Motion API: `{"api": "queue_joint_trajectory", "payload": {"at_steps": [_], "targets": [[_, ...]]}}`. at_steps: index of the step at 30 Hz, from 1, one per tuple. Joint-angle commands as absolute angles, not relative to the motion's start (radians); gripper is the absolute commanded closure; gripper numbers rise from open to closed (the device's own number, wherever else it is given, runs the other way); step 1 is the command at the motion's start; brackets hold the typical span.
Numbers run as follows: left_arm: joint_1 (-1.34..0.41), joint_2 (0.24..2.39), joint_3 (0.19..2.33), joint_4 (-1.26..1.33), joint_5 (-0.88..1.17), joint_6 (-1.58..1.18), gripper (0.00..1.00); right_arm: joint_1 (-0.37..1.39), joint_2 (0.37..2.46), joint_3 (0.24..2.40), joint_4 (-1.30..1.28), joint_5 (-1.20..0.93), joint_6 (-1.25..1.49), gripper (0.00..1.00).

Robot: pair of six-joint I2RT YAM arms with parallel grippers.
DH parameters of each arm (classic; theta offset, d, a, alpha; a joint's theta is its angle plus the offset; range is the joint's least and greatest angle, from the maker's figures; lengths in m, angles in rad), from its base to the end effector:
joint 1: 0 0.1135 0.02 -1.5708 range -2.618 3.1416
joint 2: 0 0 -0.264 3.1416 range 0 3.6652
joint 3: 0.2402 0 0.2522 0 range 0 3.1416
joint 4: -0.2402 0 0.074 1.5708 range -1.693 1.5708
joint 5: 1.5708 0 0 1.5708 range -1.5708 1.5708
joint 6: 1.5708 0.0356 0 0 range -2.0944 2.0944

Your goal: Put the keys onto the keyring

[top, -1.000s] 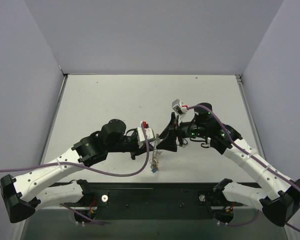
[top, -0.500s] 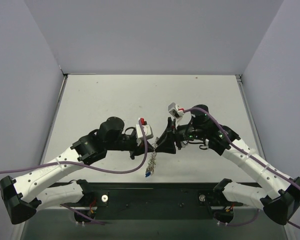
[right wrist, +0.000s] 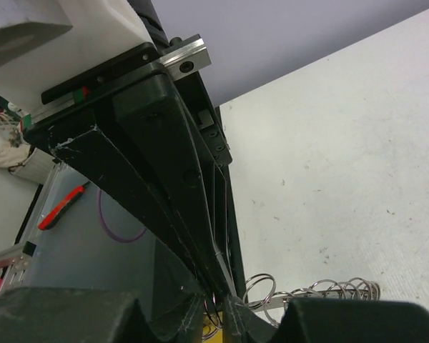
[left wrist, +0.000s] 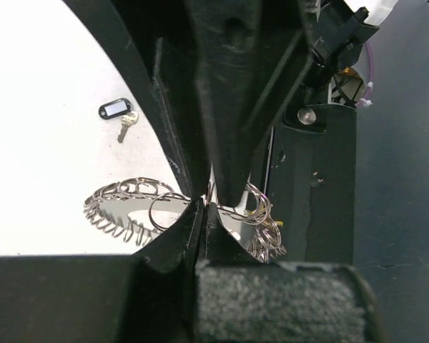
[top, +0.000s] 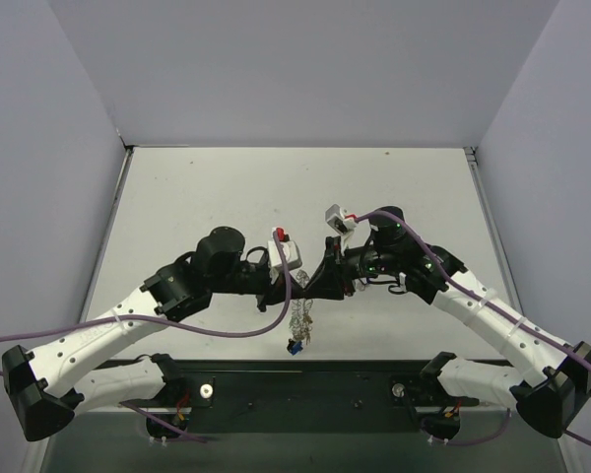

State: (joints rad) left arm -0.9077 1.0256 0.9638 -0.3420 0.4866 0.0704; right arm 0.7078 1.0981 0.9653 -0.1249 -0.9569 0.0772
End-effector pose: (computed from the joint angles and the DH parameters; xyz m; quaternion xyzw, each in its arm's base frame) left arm 0.1274 -0.1902 0.3425 0.4977 0.6527 -0.4011 0.4068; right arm 0.1649 0.1794 0.3515 -0.4852 0.5814 0.5442 0.3612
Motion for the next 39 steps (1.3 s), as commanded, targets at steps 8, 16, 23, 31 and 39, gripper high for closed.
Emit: {"api": "queue_joint_trajectory", "payload": {"at_steps": [8, 16, 23, 31, 39], "targets": [[-0.882, 1.014, 1.017, -0.229, 0.541, 0.038, 1.00, 0.713, 1.111, 0.999, -0.106, -0.996, 0.063, 1.00], [-0.854, 0.980, 0.968, -0.199, 0.560, 0.005, 0.66, 0.710, 1.065, 0.974, -0.022, -0.945, 0.083, 1.00], [-0.733, 0.879, 0.868, -0.024, 0.667, -0.116, 0.52, 0.693, 1.034, 0.965, 0.090, -0.953, 0.109, 1.00], [-0.585, 0.860, 0.755, 0.394, 0.921, -0.422, 0.52, 0.673, 0.983, 0.934, 0.279, -0.982, 0.175, 1.00], [-0.569, 0.960, 0.735, 0.756, 1.068, -0.655, 0.53, 0.666, 0.996, 0.972, 0.365, -1.005, 0.192, 1.00]]}}
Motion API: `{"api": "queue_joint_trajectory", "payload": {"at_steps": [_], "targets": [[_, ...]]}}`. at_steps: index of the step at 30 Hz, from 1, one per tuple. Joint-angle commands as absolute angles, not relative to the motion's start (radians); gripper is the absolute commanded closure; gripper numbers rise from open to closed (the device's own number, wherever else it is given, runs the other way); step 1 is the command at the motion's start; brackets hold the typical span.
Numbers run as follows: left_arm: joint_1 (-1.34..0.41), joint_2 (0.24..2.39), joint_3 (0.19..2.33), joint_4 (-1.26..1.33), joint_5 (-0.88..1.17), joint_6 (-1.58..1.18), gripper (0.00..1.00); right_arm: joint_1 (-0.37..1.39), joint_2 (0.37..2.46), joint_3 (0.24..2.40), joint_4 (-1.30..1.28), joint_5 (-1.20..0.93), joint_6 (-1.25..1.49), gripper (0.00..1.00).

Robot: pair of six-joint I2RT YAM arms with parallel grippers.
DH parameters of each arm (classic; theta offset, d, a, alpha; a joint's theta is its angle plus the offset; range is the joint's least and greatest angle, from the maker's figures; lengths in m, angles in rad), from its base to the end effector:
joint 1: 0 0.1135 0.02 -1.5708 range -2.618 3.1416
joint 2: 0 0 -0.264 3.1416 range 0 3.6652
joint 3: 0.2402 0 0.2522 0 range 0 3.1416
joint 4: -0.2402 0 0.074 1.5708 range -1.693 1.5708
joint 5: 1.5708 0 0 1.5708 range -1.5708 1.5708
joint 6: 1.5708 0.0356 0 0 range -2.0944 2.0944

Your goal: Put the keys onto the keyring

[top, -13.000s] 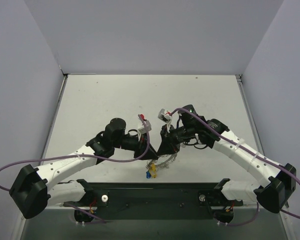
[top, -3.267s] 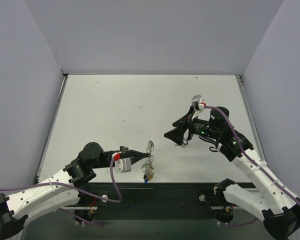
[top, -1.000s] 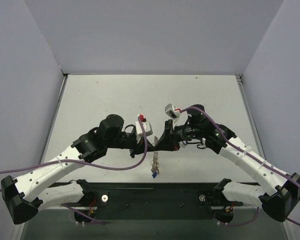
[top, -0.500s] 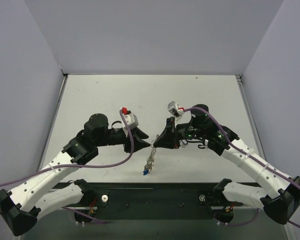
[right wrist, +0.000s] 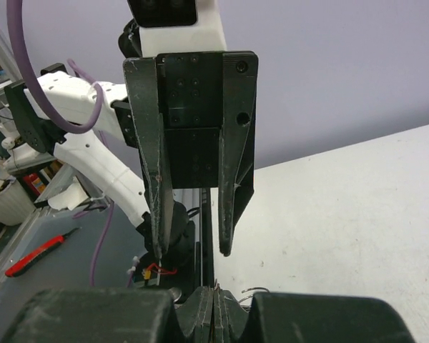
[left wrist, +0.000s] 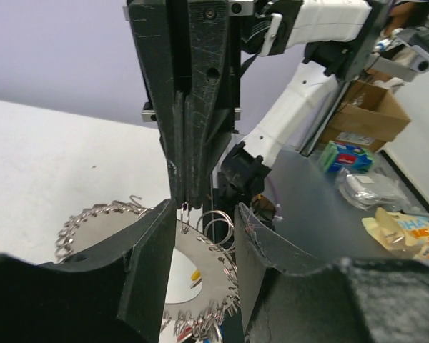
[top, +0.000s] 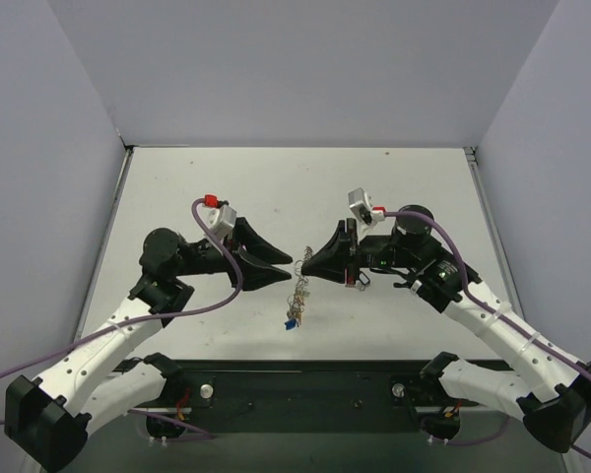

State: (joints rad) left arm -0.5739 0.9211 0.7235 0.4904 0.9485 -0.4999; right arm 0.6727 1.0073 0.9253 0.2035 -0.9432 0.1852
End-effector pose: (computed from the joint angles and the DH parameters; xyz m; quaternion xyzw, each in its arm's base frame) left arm 0.1548 -0.1345 0.3618 0.3859 0.5166 -0.5993 0.4743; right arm 0.1559 0.1610 0.3879 -0.4726 0.4910 0.5513 0.4813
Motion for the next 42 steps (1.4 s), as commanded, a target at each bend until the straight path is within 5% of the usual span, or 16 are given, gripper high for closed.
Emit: {"api": "queue_joint_trajectory", "payload": {"at_steps": [1, 7, 24, 42], "targets": [[-0.569, 0.965, 0.738, 0.756, 1.074, -0.658, 0.54, 0.666, 0.997, 0.979, 0.367, -1.005, 0.193, 1.00], [-0.569, 0.997, 0.767, 0.729, 1.077, -0.646, 0.64, 0.661, 1.009, 1.006, 0.370, -1.012, 0.187, 1.00], [-0.565, 0.960, 0.769, 0.607, 0.956, -0.523, 0.55, 0.658, 1.011, 1.020, 0.368, -1.028, 0.189, 1.00], [-0.632, 1.009, 0.819, 0.470, 0.948, -0.425, 0.76, 0.658, 1.009, 1.019, 0.367, -1.014, 0.195, 1.00]]}}
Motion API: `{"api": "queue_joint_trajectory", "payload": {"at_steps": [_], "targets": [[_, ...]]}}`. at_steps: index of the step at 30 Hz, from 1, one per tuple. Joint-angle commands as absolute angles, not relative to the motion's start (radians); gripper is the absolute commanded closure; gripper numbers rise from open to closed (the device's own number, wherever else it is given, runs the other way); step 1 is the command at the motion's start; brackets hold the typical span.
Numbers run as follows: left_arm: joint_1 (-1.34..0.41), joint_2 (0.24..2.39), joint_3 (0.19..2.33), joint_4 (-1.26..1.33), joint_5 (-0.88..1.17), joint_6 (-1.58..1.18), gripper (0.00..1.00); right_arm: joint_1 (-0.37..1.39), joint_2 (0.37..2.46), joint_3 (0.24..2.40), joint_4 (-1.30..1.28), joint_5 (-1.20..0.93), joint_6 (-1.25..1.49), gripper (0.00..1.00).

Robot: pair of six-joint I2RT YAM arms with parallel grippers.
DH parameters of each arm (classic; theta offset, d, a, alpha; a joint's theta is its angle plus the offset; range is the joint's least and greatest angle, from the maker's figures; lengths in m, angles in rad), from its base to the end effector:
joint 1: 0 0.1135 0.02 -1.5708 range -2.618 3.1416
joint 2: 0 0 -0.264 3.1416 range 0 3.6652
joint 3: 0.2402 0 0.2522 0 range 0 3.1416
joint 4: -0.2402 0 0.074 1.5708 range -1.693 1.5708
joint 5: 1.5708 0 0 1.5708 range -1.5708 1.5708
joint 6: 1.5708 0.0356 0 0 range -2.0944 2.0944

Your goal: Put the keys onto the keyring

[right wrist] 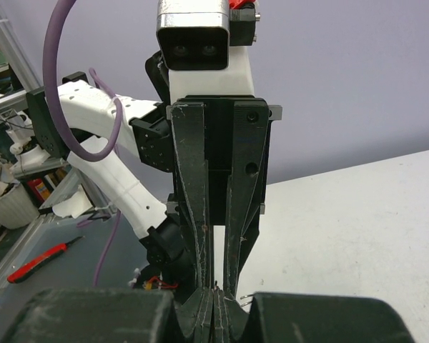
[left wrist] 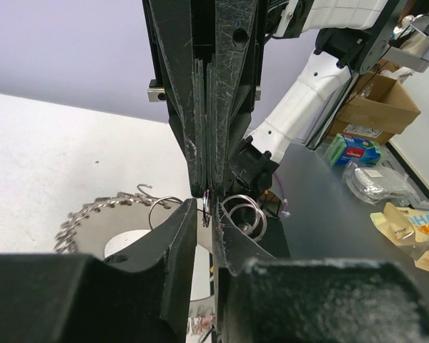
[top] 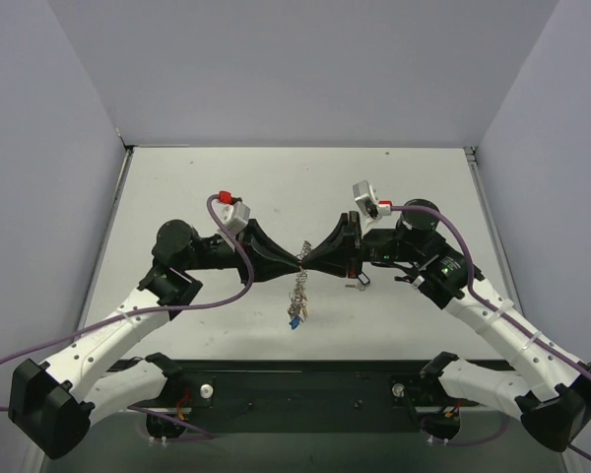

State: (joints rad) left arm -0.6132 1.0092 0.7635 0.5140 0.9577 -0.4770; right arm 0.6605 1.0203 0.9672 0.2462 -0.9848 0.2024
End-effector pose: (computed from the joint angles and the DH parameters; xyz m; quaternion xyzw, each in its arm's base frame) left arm 0.1654 -0.1520 0.3606 0.4022 0.5118 -0.6048 0.4588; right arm 0.1568 0.1594 0.4034 -0.4826 0.4626 0.5574 0.4923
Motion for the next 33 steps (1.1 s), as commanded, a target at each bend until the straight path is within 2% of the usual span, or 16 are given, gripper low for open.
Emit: {"api": "queue_joint_trajectory", "payload": {"at_steps": [1, 3, 7, 13, 15, 16, 18, 19, 24, 30, 33], "targets": [[-0.635, 1.012, 0.821, 0.463, 0.943, -0.419, 0.76, 0.657, 1.011, 1.022, 0.367, -1.014, 0.195, 1.00], [-0.643, 1.014, 0.827, 0.437, 0.939, -0.400, 0.79, 0.658, 1.012, 1.022, 0.367, -1.014, 0.193, 1.00], [-0.655, 1.022, 0.839, 0.416, 0.936, -0.385, 1.00, 0.657, 1.015, 1.022, 0.367, -1.012, 0.195, 1.00], [-0.658, 1.002, 0.848, 0.362, 0.898, -0.344, 1.00, 0.655, 1.008, 1.012, 0.361, -0.974, 0.193, 1.00], [-0.658, 0.988, 0.851, 0.313, 0.873, -0.307, 1.00, 0.652, 0.991, 0.997, 0.360, -0.930, 0.193, 0.88], [-0.658, 0.973, 0.851, 0.295, 0.844, -0.292, 1.00, 0.649, 0.982, 0.989, 0.360, -0.913, 0.195, 0.70], [-0.663, 0.957, 0.851, 0.240, 0.807, -0.240, 1.00, 0.643, 0.956, 0.965, 0.362, -0.836, 0.192, 0.55], [-0.666, 0.940, 0.848, 0.224, 0.769, -0.223, 1.00, 0.640, 0.947, 0.954, 0.362, -0.806, 0.195, 0.44], [-0.683, 0.893, 0.822, 0.167, 0.684, -0.128, 1.00, 0.615, 0.917, 0.913, 0.325, -0.665, 0.216, 0.26], [-0.683, 0.828, 0.779, 0.137, 0.585, -0.075, 1.00, 0.572, 0.923, 0.864, 0.247, -0.539, 0.288, 0.20], [-0.683, 0.818, 0.782, 0.075, 0.526, -0.061, 1.00, 0.552, 0.939, 0.838, 0.157, -0.399, 0.314, 0.19]]}}
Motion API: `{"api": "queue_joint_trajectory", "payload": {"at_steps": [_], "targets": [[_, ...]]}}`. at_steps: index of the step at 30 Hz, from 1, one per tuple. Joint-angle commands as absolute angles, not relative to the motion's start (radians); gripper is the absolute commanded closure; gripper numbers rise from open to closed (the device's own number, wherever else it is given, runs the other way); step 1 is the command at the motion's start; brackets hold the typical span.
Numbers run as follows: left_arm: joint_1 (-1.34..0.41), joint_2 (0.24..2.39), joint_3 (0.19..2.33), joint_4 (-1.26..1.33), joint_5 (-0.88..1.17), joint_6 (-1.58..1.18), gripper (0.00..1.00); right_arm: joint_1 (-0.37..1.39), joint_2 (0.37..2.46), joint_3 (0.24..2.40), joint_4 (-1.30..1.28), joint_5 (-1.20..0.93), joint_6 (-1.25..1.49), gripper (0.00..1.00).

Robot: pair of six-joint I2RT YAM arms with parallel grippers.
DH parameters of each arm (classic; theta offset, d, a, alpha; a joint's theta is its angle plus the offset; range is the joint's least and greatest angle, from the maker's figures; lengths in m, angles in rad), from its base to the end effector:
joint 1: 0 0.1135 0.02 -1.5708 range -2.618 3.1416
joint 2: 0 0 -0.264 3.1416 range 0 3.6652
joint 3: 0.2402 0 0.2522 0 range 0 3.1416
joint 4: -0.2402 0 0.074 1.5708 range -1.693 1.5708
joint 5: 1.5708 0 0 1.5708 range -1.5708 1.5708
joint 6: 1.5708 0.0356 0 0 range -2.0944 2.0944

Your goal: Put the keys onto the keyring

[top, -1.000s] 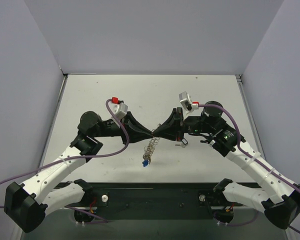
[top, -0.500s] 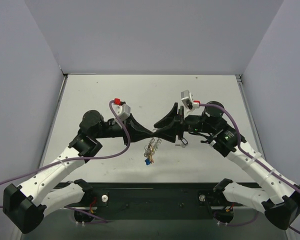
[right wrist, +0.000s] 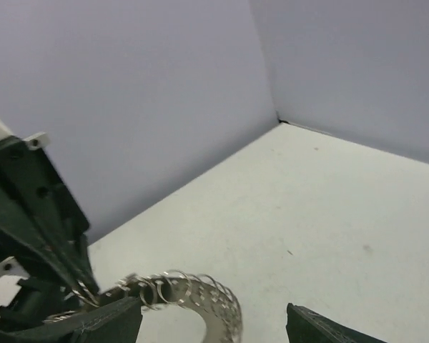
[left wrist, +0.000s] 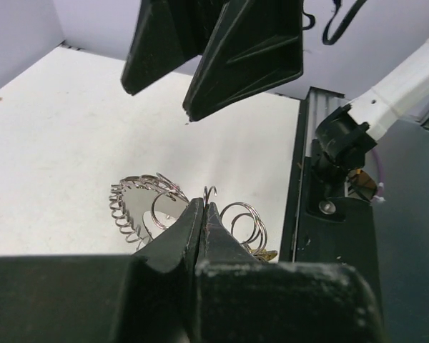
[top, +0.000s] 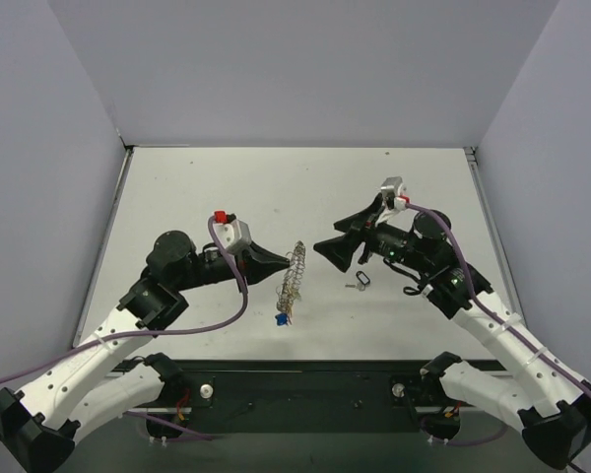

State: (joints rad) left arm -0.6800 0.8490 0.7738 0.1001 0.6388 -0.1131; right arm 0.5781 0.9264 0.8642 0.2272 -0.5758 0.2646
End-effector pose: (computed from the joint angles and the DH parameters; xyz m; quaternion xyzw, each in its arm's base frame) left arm 0.1397 -0.1403 0.3556 0.4012 0.5736 -0.4647 0.5422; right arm 0.1670 0.1321 0.3863 -0.3107 0.5784 0.4667 0.5925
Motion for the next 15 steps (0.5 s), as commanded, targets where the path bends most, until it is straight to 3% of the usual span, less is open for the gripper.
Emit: {"api": "queue_joint_trajectory", "payload": {"at_steps": [1, 9, 11, 15], "targets": [[-0.683, 0.818, 0.785, 0.042, 0.511, -0.057, 1.00, 0.549, 0.945, 0.838, 0.085, -0.297, 0.330, 0.19], [-0.680, 0.819, 0.761, -0.020, 0.433, -0.058, 1.00, 0.522, 1.120, 0.830, -0.196, 0.032, 0.411, 0.24], [-0.678, 0.819, 0.761, -0.017, 0.428, -0.061, 1.00, 0.511, 1.194, 0.839, -0.267, 0.060, 0.437, 0.29], [-0.676, 0.819, 0.762, -0.023, 0.431, -0.063, 1.00, 0.477, 1.256, 0.807, -0.291, 0.048, 0.477, 0.31]]}}
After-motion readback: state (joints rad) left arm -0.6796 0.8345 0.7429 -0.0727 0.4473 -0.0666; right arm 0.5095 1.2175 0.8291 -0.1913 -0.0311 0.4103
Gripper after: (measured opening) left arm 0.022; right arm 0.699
